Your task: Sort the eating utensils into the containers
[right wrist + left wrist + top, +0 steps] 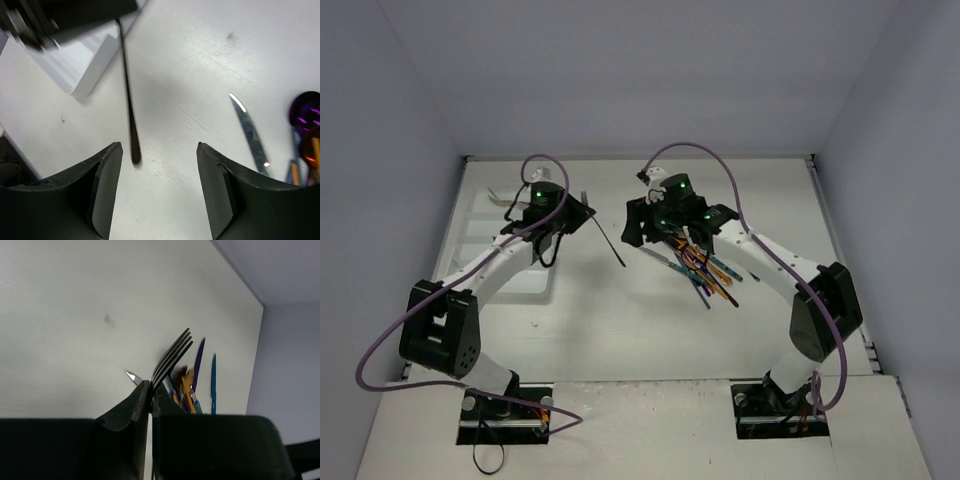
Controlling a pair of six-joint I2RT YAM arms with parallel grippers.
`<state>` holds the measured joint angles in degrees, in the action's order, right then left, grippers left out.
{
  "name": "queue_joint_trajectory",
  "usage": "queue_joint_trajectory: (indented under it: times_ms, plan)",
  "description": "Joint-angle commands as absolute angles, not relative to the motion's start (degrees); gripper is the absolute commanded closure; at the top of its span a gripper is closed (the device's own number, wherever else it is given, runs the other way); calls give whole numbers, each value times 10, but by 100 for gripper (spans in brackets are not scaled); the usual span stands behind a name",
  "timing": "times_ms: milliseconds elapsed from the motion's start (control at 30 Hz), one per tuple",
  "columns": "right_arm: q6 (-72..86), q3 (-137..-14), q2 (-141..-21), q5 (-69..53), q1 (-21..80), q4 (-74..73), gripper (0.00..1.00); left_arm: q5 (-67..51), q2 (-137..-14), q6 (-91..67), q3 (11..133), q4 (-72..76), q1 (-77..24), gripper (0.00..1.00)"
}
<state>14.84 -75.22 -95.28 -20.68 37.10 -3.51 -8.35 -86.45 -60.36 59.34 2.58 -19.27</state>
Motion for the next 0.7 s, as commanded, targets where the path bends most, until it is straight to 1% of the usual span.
queue_joint_trajectory:
  times_ms: [0, 133, 233, 333, 533, 667]
  plan:
    - [135, -719, -862, -179, 325, -11, 40, -75, -862, -610, 643, 93, -88, 100]
    - [126, -666, -801, -172, 292, -22, 38, -64, -895, -628, 659, 124, -5, 100]
    - [126, -622, -763, -170, 269, -35, 38, -46, -946, -655, 679, 155, 54, 100]
    - [118, -597, -727, -163, 253, -52, 37, -27, -1005, -660, 741, 157, 80, 100]
    - [101, -579, -690, -125, 239, -93, 36, 11, -1113, -693, 818, 170, 106, 100]
    - [98, -572, -677, -109, 231, -106, 35, 16, -1166, -695, 860, 171, 112, 95]
